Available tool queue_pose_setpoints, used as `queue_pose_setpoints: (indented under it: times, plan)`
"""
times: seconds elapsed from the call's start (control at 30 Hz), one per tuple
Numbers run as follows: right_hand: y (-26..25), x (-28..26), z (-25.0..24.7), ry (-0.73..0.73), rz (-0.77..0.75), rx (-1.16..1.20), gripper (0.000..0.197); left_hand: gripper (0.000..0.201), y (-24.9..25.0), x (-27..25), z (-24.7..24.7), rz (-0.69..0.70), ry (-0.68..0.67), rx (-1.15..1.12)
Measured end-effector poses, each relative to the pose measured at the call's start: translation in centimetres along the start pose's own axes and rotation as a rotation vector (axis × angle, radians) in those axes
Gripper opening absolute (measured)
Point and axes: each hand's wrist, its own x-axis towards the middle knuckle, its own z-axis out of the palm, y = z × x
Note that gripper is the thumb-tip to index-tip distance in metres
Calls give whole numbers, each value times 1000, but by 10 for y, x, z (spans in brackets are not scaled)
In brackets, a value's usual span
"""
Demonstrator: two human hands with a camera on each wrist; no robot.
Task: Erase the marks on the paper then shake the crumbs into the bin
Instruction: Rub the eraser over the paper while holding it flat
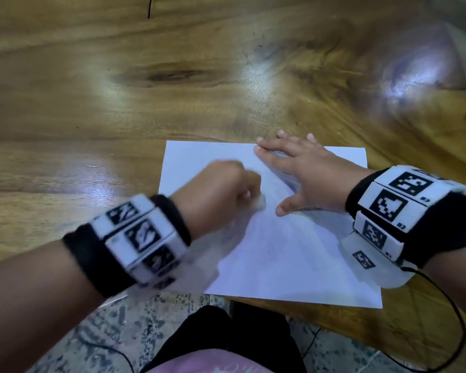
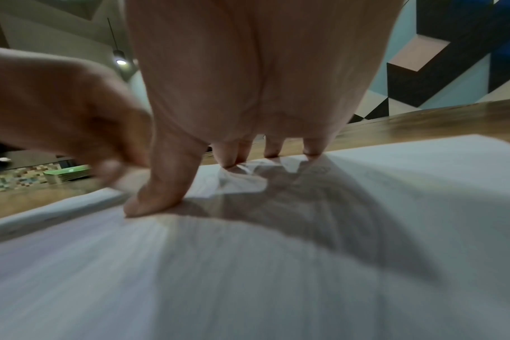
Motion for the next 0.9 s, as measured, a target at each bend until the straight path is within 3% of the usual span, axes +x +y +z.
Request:
queue_pose_setpoints:
  times: [0.07, 0.13, 0.2, 0.27, 0.33, 0.43, 0.53, 0.6, 0.7, 0.8, 0.9]
  plan:
    - [-1, 0, 0, 3, -1, 5, 104, 9, 0, 14, -2, -62, 75, 11]
    - [-1, 0, 0, -3, -1, 7, 104, 9, 5, 2, 8, -9, 67, -21]
    - [0, -1, -1, -3, 1, 3, 104, 13, 11, -23, 22, 71, -52, -63]
    - [-1, -1, 0, -2, 2, -5, 104, 10, 11, -38, 27, 64, -179, -98]
    - [-1, 0, 0, 2, 2, -14, 104, 8, 6, -30, 20, 73, -115, -100]
    - [-1, 0, 1, 12, -1, -2, 104, 5, 2, 3, 1, -38, 72, -39]
    - [0, 1, 1, 12, -2, 5, 103, 9, 4, 6, 4, -35, 92, -27]
    - [0, 0, 1, 6, 1, -5, 104, 15, 7, -16, 16, 63, 15, -31]
    - [0, 0, 1, 2, -1, 2, 104, 12, 12, -39, 26, 79, -180, -49]
    - [0, 0, 1, 13, -2, -1, 104, 10, 9, -12, 11, 54, -34, -27]
    - [-1, 0, 1, 22, -4, 11, 103, 15, 3, 20, -4, -85, 103, 36]
